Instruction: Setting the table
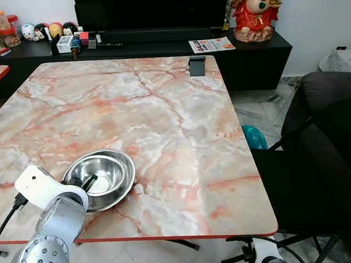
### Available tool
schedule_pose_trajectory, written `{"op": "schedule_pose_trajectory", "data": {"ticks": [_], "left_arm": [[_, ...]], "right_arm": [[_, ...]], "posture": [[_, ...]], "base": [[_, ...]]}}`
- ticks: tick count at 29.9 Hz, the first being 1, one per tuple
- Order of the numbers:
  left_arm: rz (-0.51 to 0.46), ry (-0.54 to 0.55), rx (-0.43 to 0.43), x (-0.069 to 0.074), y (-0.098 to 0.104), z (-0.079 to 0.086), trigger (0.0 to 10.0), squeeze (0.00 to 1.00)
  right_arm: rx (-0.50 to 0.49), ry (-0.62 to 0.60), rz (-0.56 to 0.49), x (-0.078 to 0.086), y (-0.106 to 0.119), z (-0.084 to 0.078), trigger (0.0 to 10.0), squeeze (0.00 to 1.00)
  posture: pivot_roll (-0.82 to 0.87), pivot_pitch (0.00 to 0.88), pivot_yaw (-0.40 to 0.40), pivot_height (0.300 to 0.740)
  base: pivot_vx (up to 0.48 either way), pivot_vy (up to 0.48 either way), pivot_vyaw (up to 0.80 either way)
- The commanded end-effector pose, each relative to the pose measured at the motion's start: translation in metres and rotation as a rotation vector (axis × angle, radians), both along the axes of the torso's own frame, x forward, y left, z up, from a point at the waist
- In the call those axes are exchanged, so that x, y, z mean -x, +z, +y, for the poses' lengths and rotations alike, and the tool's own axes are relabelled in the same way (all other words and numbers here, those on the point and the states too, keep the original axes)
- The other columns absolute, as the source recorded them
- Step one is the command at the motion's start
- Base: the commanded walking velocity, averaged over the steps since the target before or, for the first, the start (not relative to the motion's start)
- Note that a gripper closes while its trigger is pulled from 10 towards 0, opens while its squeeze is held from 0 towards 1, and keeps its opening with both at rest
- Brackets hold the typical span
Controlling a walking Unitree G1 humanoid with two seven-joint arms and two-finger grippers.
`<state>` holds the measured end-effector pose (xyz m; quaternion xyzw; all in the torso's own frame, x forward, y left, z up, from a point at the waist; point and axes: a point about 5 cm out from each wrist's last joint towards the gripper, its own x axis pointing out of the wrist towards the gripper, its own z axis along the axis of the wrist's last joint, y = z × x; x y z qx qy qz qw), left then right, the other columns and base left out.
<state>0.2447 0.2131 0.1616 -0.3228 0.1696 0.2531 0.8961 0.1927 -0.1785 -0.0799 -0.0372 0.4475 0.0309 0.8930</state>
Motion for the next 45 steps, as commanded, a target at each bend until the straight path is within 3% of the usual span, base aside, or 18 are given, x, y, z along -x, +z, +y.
{"op": "schedule_pose_trajectory", "data": {"ticks": [1, 9, 10, 12, 13, 15, 17, 18, 19, 21, 22, 28, 45], "left_arm": [[0.007, 0.002, -0.014, -0.002, 0.002, 0.001, 10.0, 0.42], [0.003, 0.000, -0.023, -0.004, 0.005, 0.003, 10.0, 0.45], [0.003, -0.001, -0.022, -0.004, 0.005, 0.003, 10.0, 0.52], [0.005, -0.003, -0.021, -0.004, 0.005, 0.002, 10.0, 0.55], [0.004, -0.009, -0.021, -0.004, 0.006, 0.002, 10.0, 0.73], [0.002, -0.022, -0.022, -0.005, 0.006, 0.000, 10.0, 0.78], [0.003, -0.025, -0.023, -0.005, 0.007, 0.000, 10.0, 0.75], [0.003, -0.026, -0.024, -0.005, 0.007, 0.001, 10.0, 0.66], [0.002, -0.028, -0.023, -0.006, 0.008, 0.000, 10.0, 0.31], [0.002, -0.030, -0.022, -0.006, 0.008, 0.000, 10.0, 0.31], [0.003, -0.037, -0.022, -0.006, 0.008, 0.000, 10.0, 0.00], [0.011, -0.057, -0.053, -0.005, 0.013, 0.003, 10.0, 0.00], [-0.025, -0.149, -0.320, -0.008, 0.055, 0.037, 10.0, 0.00]], "right_arm": [[-0.003, -0.005, -0.004, -0.002, 0.001, 0.000, 10.0, 0.00], [-0.003, -0.003, -0.004, -0.002, 0.001, 0.000, 10.0, 0.00], [-0.004, -0.004, -0.004, -0.002, 0.001, 0.000, 10.0, 0.00], [-0.005, -0.006, -0.004, -0.002, 0.001, 0.001, 10.0, 0.00], [-0.005, -0.006, -0.004, -0.002, 0.001, 0.001, 10.0, 0.00], [-0.005, -0.006, -0.003, -0.002, 0.001, 0.001, 10.0, 0.00], [-0.006, -0.006, -0.003, -0.002, 0.001, 0.001, 10.0, 0.00], [-0.006, -0.006, -0.003, -0.002, 0.001, 0.001, 10.0, 0.00], [-0.007, -0.006, -0.003, -0.002, 0.001, 0.001, 10.0, 0.00], [-0.007, -0.005, -0.002, -0.002, 0.001, 0.001, 10.0, 0.00], [-0.007, -0.005, -0.002, -0.002, 0.001, 0.001, 10.0, 0.00], [-0.009, -0.003, -0.002, -0.002, 0.001, 0.002, 10.0, 0.00], [-0.011, 0.003, -0.006, -0.005, 0.002, 0.004, 10.0, 0.00]], "posture": [[0.04, 0.000, -0.037, 0.732], [0.04, 0.000, -0.036, 0.732], [0.04, 0.000, -0.036, 0.732], [0.04, 0.000, -0.035, 0.732], [0.04, 0.000, -0.035, 0.732], [0.04, 0.000, -0.034, 0.732], [0.04, 0.000, -0.034, 0.732], [0.04, 0.000, -0.034, 0.732], [0.04, 0.000, -0.033, 0.732], [0.04, 0.000, -0.033, 0.732], [0.04, 0.000, -0.035, 0.732], [0.05, 0.000, -0.034, 0.732], [0.06, 0.000, -0.038, 0.732]], "base": [[0.000, 0.000, 0.00], [0.000, 0.000, 0.00], [0.000, 0.000, 0.00], [0.000, 0.000, 0.00], [0.000, 0.000, 0.00], [0.000, 0.000, 0.00], [0.000, 0.000, 0.00], [0.000, 0.000, 0.00], [0.000, 0.000, 0.00], [0.000, 0.000, 0.00], [0.000, 0.000, 0.00], [0.000, 0.000, 0.00], [0.000, 0.000, 0.00]]}}
